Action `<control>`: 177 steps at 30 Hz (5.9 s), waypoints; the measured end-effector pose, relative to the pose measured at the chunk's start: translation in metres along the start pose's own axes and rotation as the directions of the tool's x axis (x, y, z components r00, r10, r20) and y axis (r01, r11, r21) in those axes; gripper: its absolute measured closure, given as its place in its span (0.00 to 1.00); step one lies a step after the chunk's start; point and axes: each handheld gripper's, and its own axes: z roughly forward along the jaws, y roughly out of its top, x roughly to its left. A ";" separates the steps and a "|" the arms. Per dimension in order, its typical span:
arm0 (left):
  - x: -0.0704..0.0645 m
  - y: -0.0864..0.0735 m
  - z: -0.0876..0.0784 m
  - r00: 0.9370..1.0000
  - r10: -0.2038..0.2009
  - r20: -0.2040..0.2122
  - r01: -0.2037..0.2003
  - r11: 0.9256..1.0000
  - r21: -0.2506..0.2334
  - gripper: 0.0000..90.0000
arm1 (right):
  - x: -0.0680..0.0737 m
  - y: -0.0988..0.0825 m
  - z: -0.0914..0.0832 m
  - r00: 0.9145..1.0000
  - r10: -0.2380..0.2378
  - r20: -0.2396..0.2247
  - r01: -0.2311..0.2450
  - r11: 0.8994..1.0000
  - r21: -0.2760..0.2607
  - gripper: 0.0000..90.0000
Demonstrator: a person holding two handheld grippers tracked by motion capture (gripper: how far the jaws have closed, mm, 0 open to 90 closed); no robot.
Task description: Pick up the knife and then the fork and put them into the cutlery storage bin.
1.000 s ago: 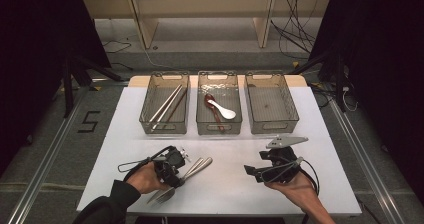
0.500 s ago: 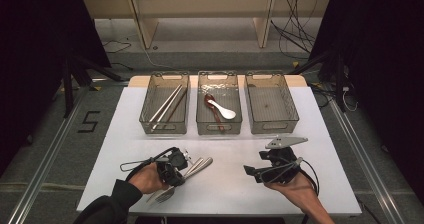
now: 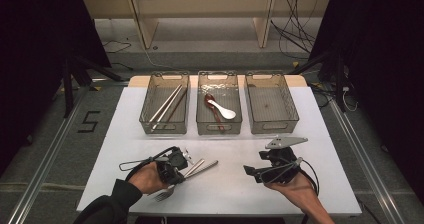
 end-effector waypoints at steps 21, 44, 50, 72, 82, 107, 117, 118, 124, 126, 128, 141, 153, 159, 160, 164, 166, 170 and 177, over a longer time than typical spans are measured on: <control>-0.008 0.005 -0.008 0.998 0.059 -0.014 -0.059 0.998 -0.002 0.97 | 0.002 0.000 0.001 1.000 -0.005 -0.009 0.005 1.000 -0.003 0.30; -0.043 0.023 -0.028 0.981 0.190 0.050 -0.188 0.981 -0.045 0.97 | 0.046 0.020 0.045 0.946 -0.264 -0.189 0.287 0.952 0.105 0.31; -0.050 0.027 -0.033 0.973 0.223 0.061 -0.220 0.974 -0.052 0.97 | 0.052 0.021 0.060 0.924 -0.303 -0.231 0.345 0.924 0.168 0.33; -0.057 0.029 -0.035 0.960 0.264 0.098 -0.258 0.964 -0.068 0.97 | 0.070 0.011 0.070 0.827 -0.488 -0.279 0.549 0.808 0.215 0.63; -0.059 0.031 -0.035 0.954 0.280 0.108 -0.273 0.959 -0.075 0.97 | 0.074 0.009 0.073 0.789 -0.530 -0.310 0.602 0.768 0.220 0.75; -0.062 0.029 -0.036 0.939 0.318 0.133 -0.303 0.945 -0.119 0.94 | 0.081 0.002 0.069 0.667 -0.643 -0.376 0.733 0.658 0.174 0.94; -0.050 0.028 -0.050 0.976 0.210 0.063 -0.192 0.956 -0.220 0.67 | 0.071 0.005 0.063 0.714 -0.616 -0.333 0.690 0.701 0.182 0.94; -0.049 0.028 -0.052 0.978 0.198 0.061 -0.180 0.957 -0.227 0.65 | 0.070 0.005 0.063 0.718 -0.618 -0.320 0.687 0.702 0.185 0.94; -0.043 0.026 -0.058 0.992 0.121 0.032 -0.109 0.963 -0.248 0.47 | 0.066 0.005 0.064 0.736 -0.605 -0.304 0.673 0.706 0.221 0.94; -0.040 0.025 -0.060 0.995 0.092 0.024 -0.082 0.961 -0.265 0.43 | 0.064 0.004 0.064 0.744 -0.601 -0.292 0.664 0.713 0.225 0.94; -0.036 0.024 -0.064 0.997 0.076 0.017 -0.069 0.959 -0.275 0.40 | 0.061 0.004 0.064 0.751 -0.597 -0.282 0.657 0.720 0.224 0.94; -0.022 0.014 -0.066 1.000 -0.031 0.002 0.030 0.959 -0.280 0.24 | 0.018 0.011 0.054 0.851 -0.514 -0.112 0.524 0.810 0.263 0.94; 0.002 -0.013 -0.050 0.986 -0.164 -0.013 0.153 0.942 -0.299 0.19 | -0.013 0.025 0.031 0.914 -0.405 0.008 0.394 0.892 0.223 0.94; 0.007 -0.022 -0.047 0.981 -0.194 -0.031 0.175 0.934 -0.311 0.18 | -0.035 0.037 0.018 0.944 -0.322 0.067 0.304 0.932 0.195 0.94; 0.006 -0.022 -0.047 0.980 -0.196 -0.035 0.175 0.934 -0.312 0.18 | -0.039 0.040 0.015 0.950 -0.301 0.079 0.283 0.941 0.188 0.94; 0.004 -0.023 -0.045 0.980 -0.194 -0.049 0.169 0.935 -0.310 0.18 | -0.055 0.053 0.009 0.962 -0.247 0.116 0.227 0.960 0.164 0.94; 0.005 -0.025 -0.045 0.979 -0.198 -0.049 0.173 0.935 -0.310 0.18 | -0.062 0.060 0.007 0.964 -0.227 0.136 0.206 0.967 0.152 0.94; 0.004 -0.027 -0.044 0.977 -0.202 -0.062 0.173 0.933 -0.314 0.18 | -0.077 0.073 0.005 0.968 -0.190 0.164 0.169 0.976 0.135 0.94; 0.005 -0.031 -0.044 0.974 -0.217 -0.064 0.185 0.929 -0.322 0.17 | -0.100 0.089 0.007 0.972 -0.113 0.205 0.091 0.989 0.113 0.94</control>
